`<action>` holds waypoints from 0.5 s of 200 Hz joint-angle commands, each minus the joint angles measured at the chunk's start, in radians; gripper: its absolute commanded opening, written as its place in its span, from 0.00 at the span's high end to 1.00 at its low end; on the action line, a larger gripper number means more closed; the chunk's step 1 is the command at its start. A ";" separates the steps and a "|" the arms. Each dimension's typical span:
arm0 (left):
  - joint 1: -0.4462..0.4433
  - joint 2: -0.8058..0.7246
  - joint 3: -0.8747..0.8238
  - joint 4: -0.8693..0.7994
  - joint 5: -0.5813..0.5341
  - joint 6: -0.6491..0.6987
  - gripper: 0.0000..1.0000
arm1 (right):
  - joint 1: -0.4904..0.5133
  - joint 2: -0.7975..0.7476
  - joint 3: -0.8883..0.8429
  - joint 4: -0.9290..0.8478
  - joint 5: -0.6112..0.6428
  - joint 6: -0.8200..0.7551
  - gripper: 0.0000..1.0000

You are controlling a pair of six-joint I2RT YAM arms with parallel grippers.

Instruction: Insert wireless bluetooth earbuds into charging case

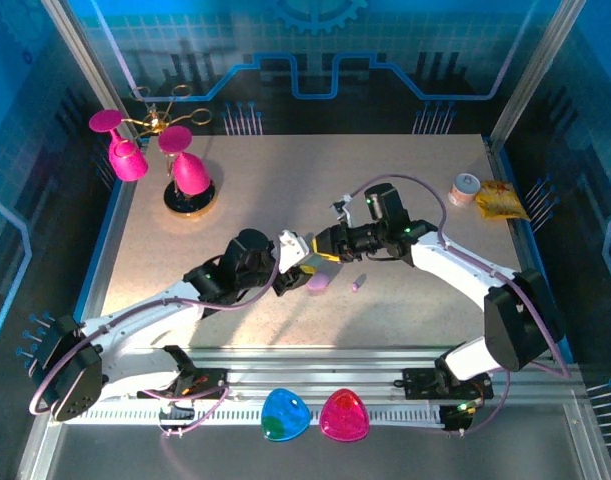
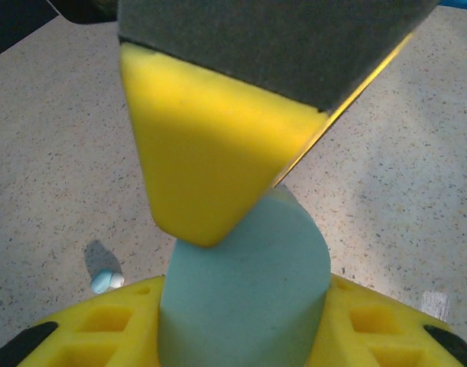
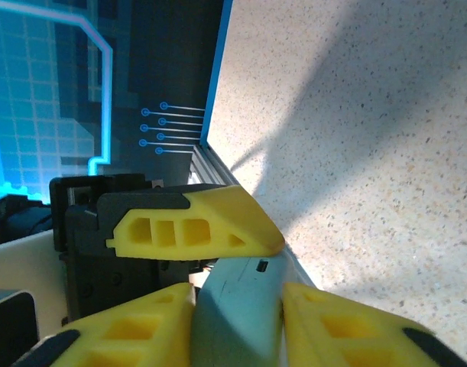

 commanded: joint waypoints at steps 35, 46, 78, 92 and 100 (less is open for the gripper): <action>-0.011 -0.009 0.031 0.065 0.005 0.007 0.65 | 0.002 0.003 0.005 0.032 -0.022 0.023 0.89; -0.010 -0.014 0.025 0.079 0.000 0.000 0.60 | -0.007 -0.010 -0.009 0.067 -0.033 0.052 0.90; -0.011 -0.015 0.015 0.117 -0.006 -0.009 0.58 | -0.034 -0.046 -0.030 0.123 -0.062 0.097 0.91; -0.012 -0.010 0.023 0.116 0.005 -0.013 0.48 | -0.043 -0.053 -0.037 0.137 -0.072 0.114 0.91; -0.015 -0.009 0.030 0.115 0.013 -0.013 0.41 | -0.048 -0.057 -0.044 0.155 -0.079 0.129 0.90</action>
